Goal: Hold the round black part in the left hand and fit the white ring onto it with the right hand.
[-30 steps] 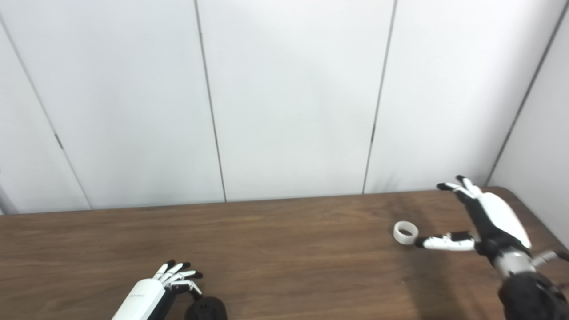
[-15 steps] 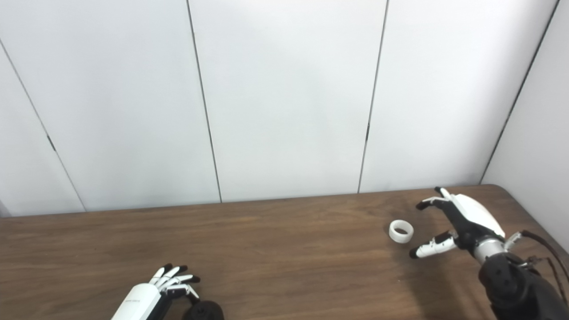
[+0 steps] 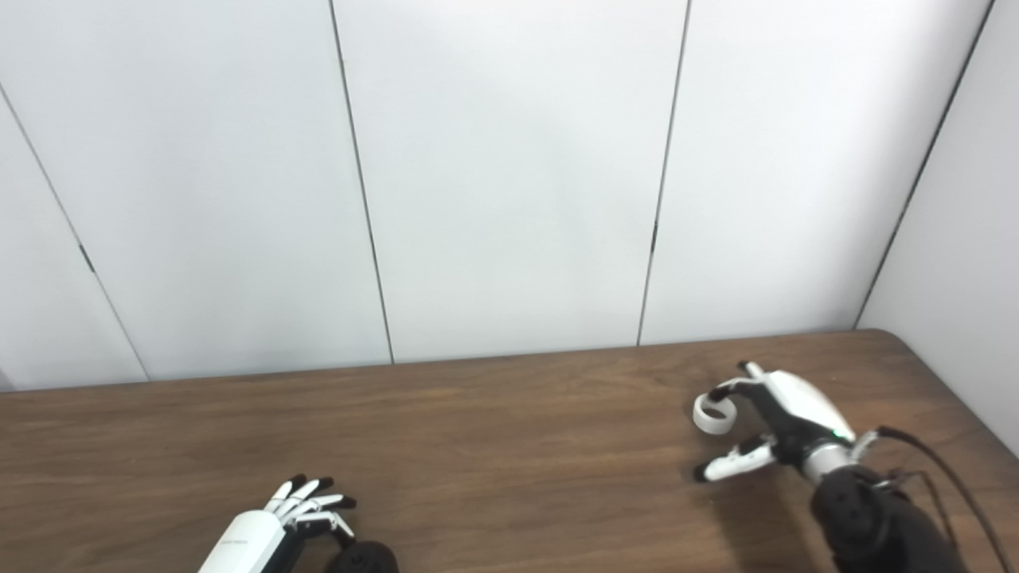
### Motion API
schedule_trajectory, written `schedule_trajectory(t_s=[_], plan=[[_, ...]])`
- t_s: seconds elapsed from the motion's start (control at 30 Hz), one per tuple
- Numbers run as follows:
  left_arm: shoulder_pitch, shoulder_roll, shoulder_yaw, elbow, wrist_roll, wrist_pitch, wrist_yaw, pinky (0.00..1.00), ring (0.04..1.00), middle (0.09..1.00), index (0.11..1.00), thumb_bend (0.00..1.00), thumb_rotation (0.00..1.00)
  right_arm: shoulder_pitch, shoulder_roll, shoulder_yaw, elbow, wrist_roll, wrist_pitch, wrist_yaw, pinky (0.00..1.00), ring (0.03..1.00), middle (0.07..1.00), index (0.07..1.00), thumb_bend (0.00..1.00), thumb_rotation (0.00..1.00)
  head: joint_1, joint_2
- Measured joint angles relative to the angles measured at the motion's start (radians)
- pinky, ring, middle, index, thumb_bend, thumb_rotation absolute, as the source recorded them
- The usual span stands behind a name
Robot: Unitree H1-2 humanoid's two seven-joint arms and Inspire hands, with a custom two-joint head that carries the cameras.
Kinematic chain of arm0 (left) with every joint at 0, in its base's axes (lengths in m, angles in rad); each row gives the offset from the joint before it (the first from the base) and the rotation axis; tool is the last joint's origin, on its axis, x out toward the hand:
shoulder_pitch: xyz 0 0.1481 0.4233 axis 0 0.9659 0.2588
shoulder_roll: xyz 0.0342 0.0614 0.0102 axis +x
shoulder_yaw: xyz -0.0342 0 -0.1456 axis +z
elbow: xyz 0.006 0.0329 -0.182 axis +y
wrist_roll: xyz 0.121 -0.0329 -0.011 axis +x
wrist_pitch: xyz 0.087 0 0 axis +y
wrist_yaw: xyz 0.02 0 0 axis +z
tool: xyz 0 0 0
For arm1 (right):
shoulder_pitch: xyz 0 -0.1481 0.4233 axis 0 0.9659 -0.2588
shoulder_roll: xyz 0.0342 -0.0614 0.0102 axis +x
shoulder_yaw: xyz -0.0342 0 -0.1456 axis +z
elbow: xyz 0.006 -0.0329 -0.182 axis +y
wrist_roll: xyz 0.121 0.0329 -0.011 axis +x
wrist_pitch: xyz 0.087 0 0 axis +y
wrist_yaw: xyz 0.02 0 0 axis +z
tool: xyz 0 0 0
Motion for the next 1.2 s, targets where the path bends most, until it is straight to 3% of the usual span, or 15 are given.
schedule_trajectory(t_s=[0.9,1.2], plan=[[0.026,-0.004,0.014,-0.033,0.009,-0.001,-0.022,1.0,0.93,0.808,0.481,0.52,0.04,-0.031,0.001,0.021,0.035,-0.004,-0.004,-0.008,1.0,1.0,1.0,0.754,0.92,0.29,-0.015,-0.002],[0.023,-0.005,0.017,-0.029,0.008,-0.004,-0.025,1.0,0.931,0.81,0.481,0.52,0.04,-0.066,-0.047,-0.008,-0.061,0.024,0.023,0.061,1.0,1.0,1.0,0.732,0.95,0.31,-0.017,-0.011]])
